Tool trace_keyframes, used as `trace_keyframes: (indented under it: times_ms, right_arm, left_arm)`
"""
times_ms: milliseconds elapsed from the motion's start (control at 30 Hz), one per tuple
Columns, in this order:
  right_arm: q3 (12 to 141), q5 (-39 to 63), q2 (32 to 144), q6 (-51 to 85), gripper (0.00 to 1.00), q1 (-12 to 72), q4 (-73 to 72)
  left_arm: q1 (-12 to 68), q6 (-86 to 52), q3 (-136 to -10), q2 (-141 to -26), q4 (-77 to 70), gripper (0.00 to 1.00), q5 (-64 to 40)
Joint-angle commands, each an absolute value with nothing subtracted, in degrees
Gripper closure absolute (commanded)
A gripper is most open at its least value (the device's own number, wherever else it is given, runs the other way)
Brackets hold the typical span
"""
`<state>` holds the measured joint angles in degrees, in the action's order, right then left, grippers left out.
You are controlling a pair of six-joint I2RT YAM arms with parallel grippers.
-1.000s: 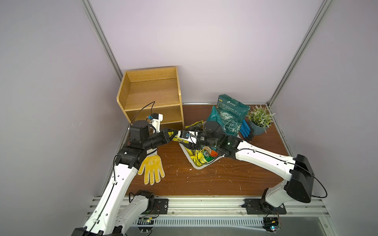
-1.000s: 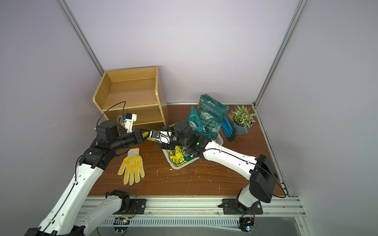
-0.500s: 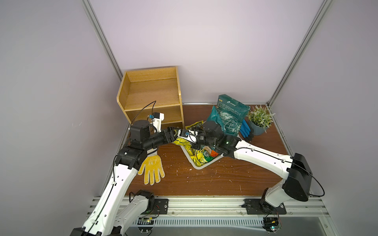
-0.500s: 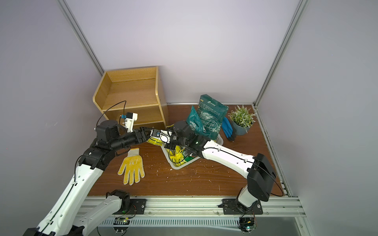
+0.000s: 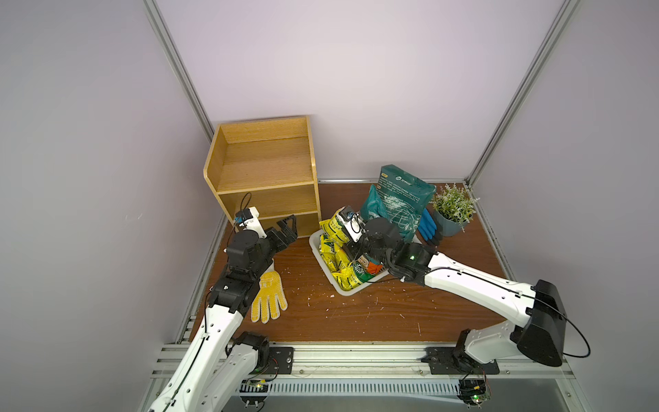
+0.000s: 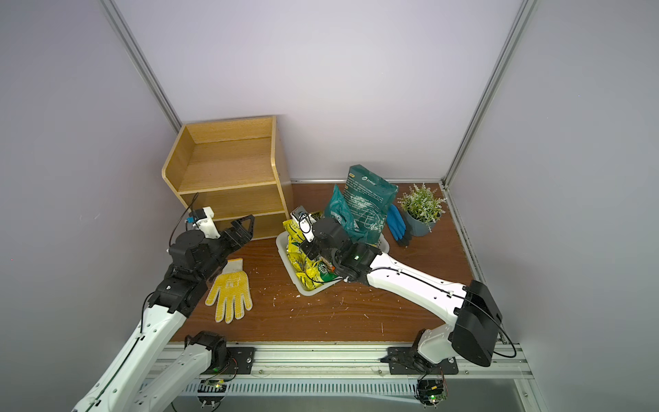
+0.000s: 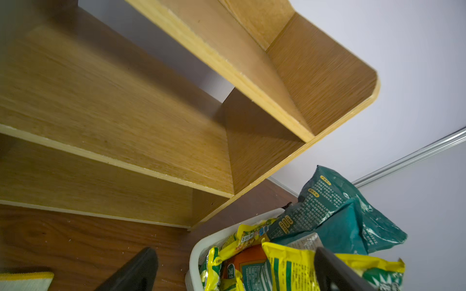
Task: Take down the fertilizer bag from the shelf
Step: Place the fertilizer bag in the storage box.
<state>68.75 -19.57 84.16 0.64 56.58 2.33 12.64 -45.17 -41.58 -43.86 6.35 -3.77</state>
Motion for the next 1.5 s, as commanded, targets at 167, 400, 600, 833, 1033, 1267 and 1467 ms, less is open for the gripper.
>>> trace_keyframes:
  times_ms: [167, 400, 600, 833, 1033, 1267, 1467]
  right_arm:
    - [76.84, -28.99, 100.13, 8.9, 1.0, 56.94, 9.59]
    - [75.3, -12.33, 107.23, 13.6, 1.0, 56.88, 14.98]
    - [74.17, -13.06, 104.63, 13.43, 1.0, 56.69, 16.4]
    - [78.04, -16.51, 97.27, 8.97, 0.46, 56.59, 17.12]
    - [78.26, -17.09, 96.08, 4.45, 0.42, 56.52, 8.57]
    - [80.55, -14.43, 102.23, 2.13, 0.58, 56.34, 5.11]
    - [78.7, -14.12, 106.77, 4.54, 0.95, 56.09, 8.86]
  left_arm:
    - [12.79, -45.75, -39.54, -40.29, 7.64, 0.0, -0.81]
    - [12.78, -42.86, -38.98, -39.28, 8.26, 0.0, 0.97]
    - [12.79, -39.13, -37.02, -39.78, 7.7, 0.0, 5.85]
    - [12.76, -35.85, -33.5, -38.3, 6.58, 0.0, 12.33]
    - [12.74, -34.61, -33.66, -38.07, 6.77, 0.0, 13.27]
    - [12.82, -27.59, -28.53, -33.87, 2.08, 0.0, 20.65]
    - [12.8, -18.35, -19.17, -29.39, -7.31, 0.0, 24.67]
